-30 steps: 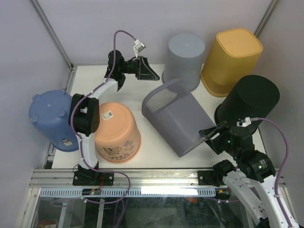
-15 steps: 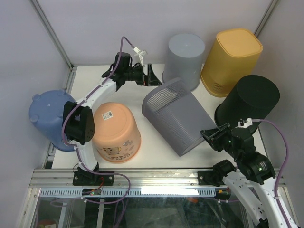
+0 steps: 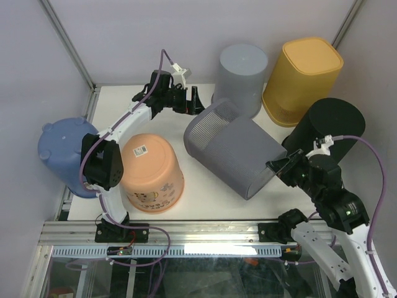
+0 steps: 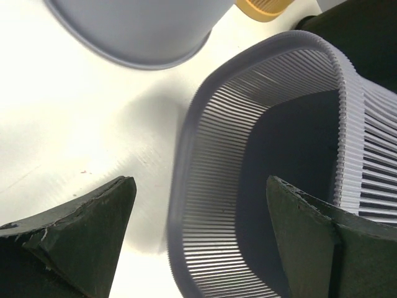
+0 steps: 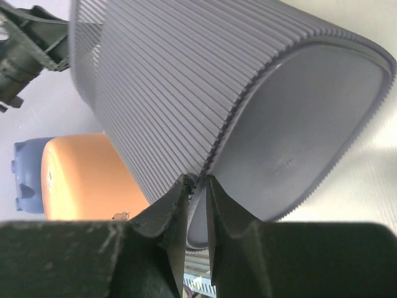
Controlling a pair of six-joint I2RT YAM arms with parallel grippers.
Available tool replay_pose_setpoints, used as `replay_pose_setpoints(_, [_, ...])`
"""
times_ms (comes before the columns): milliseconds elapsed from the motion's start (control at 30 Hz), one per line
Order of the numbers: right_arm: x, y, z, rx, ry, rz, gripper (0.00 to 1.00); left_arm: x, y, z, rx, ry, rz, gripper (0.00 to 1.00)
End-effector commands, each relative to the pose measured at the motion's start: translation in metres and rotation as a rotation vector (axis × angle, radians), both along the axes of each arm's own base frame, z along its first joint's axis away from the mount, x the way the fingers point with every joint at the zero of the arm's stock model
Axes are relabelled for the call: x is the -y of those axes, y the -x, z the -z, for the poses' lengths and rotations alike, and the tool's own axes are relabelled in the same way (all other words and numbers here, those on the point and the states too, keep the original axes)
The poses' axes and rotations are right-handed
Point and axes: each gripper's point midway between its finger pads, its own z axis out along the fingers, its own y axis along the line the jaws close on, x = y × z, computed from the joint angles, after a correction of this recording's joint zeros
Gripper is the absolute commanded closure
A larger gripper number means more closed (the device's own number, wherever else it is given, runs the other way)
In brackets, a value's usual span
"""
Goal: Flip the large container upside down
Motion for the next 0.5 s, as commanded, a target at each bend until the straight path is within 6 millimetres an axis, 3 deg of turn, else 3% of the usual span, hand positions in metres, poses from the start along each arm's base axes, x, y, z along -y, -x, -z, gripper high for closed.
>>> replay_pose_setpoints(0, [-0.024, -0.02, -0.092, 0.322, -0.059, -0.134, 0.83, 0.011, 0.011, 0.006, 0.0, -0.023, 0.052, 0.1])
replay_pose_setpoints(233, [-0.036, -0.032, -0.143, 0.473, -0.072, -0.182, 0.84, 0.01, 0.011, 0.006, 0.007, -0.042, 0.032, 0.07])
replay_pose_setpoints(467, [-0.057, -0.058, -0.184, 0.609, -0.09, -0.236, 0.83, 0.002, 0.001, 0.001, 0.02, -0.081, -0.041, 0.01])
